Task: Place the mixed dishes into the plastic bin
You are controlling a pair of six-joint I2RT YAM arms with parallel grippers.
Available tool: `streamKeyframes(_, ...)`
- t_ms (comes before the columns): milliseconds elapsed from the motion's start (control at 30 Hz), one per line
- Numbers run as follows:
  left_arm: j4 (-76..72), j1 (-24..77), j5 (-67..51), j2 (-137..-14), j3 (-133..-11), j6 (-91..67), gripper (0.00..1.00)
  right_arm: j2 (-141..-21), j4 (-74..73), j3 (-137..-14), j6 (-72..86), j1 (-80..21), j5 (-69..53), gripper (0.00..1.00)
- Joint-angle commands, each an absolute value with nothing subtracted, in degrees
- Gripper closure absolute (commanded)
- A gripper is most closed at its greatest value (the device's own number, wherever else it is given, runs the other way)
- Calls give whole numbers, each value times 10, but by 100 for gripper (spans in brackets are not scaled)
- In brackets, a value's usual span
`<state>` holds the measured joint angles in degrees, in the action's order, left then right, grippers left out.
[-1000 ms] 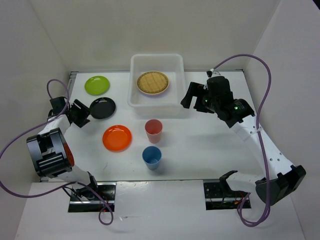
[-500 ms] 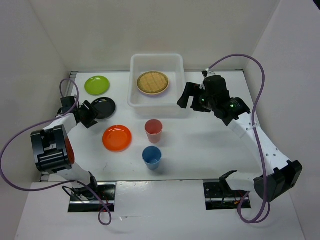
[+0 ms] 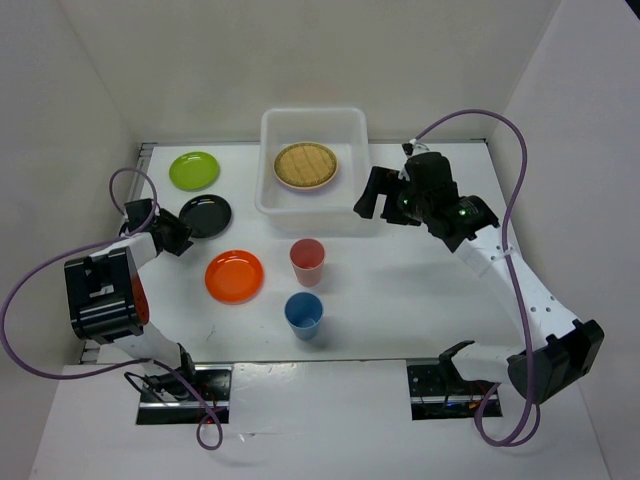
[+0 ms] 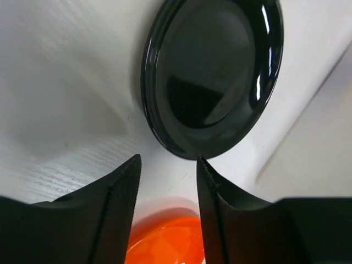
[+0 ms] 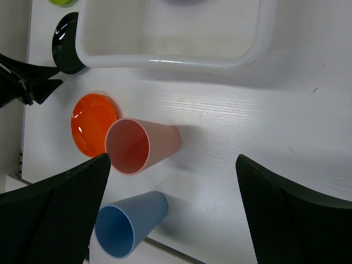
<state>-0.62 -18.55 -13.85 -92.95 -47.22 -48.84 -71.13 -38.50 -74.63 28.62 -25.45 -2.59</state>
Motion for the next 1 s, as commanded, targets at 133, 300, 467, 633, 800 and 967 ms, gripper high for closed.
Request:
streamKeyframes(133,-69,-187,-95,-943,-466,-548,52,-715,-361,-744,277,-251,-28,1)
streamKeyframes(300,-95,-187,-90,-966,-454,-574,52,-720,-361,-744,277,-246,-23,1)
streamKeyframes(467,-95,-187,-83,-979,-466,-574,52,-725,-367,-750,277,-246,-23,1)
streamKeyframes(633,-95,-187,-72,-984,-471,-585,52,-730,-367,-750,277,-246,-23,1)
streamKeyframes(800,-100,-187,-67,-996,-476,-591,59,-736,-367,-755,282,-246,-23,1)
streamKeyframes(967,-105,-187,-67,-1012,-476,-596,73,-736,-367,-760,282,-246,-18,1)
